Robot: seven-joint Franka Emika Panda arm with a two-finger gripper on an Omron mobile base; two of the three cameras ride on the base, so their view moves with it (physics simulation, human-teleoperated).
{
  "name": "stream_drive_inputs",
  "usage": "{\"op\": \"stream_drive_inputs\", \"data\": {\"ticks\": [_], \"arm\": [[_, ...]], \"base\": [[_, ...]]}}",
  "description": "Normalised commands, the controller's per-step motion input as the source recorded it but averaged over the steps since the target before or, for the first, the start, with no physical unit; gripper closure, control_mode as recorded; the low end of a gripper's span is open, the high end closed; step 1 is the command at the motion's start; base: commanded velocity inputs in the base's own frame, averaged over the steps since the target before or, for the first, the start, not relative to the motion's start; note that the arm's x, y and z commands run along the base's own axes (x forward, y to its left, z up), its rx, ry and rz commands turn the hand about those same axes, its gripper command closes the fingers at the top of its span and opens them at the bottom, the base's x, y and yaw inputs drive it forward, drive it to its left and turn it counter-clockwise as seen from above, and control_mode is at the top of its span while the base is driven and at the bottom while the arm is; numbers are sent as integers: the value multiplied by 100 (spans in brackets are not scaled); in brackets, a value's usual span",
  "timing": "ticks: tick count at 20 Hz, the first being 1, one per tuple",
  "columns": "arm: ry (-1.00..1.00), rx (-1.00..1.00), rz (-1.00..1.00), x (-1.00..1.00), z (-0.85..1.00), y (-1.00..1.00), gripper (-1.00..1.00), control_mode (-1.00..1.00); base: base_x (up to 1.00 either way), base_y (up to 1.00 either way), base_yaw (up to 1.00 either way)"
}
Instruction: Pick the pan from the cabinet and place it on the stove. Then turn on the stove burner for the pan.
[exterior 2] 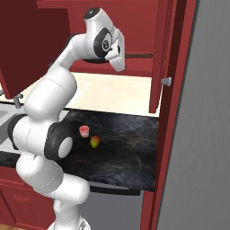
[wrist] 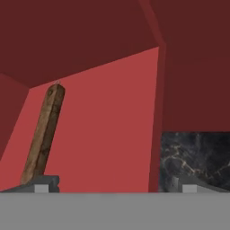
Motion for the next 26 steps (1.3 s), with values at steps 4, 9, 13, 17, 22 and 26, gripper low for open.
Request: {"op": "stream_drive_inputs", "data": {"ticks": [4, 9, 13, 17, 22, 26], "arm": [[0, -5, -4, 1, 0, -2, -100, -100], [-2, -2, -5, 0, 0, -9, -100, -100], [-7, -8, -4, 0, 0, 0, -100, -100], [-9, -12, -1, 0, -3, 0, -100, -100], [-3, -11, 0, 0, -1, 0, -100, -100], [0, -7, -1, 4, 0, 0, -100, -100]], "base": [[0, 0, 0], [0, 0, 0], [0, 0, 0], [0, 0, 0], [0, 0, 0], [0, 0, 0]]}}
